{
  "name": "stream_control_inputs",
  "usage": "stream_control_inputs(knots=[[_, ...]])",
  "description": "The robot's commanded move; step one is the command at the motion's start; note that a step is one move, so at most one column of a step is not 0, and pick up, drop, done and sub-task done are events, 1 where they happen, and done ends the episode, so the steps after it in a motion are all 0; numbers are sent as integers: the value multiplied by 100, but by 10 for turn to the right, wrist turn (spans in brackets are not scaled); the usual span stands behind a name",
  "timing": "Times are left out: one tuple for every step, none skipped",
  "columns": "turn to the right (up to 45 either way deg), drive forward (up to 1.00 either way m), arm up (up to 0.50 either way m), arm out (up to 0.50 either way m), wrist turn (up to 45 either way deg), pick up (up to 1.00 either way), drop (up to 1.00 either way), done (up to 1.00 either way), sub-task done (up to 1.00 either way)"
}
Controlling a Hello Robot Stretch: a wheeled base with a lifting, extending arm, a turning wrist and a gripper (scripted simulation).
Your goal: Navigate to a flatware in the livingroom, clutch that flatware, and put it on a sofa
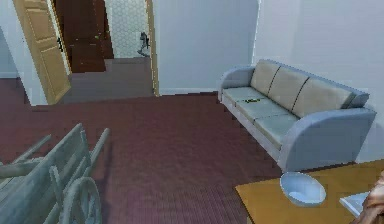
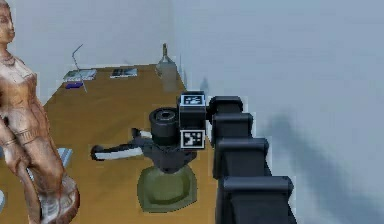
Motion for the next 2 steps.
stream_control_inputs(knots=[[0, 0, 0, 0, 120, 0, 0, 0, 0], [0, 0, -30, 0, 0, 0, 0, 0, 0]])
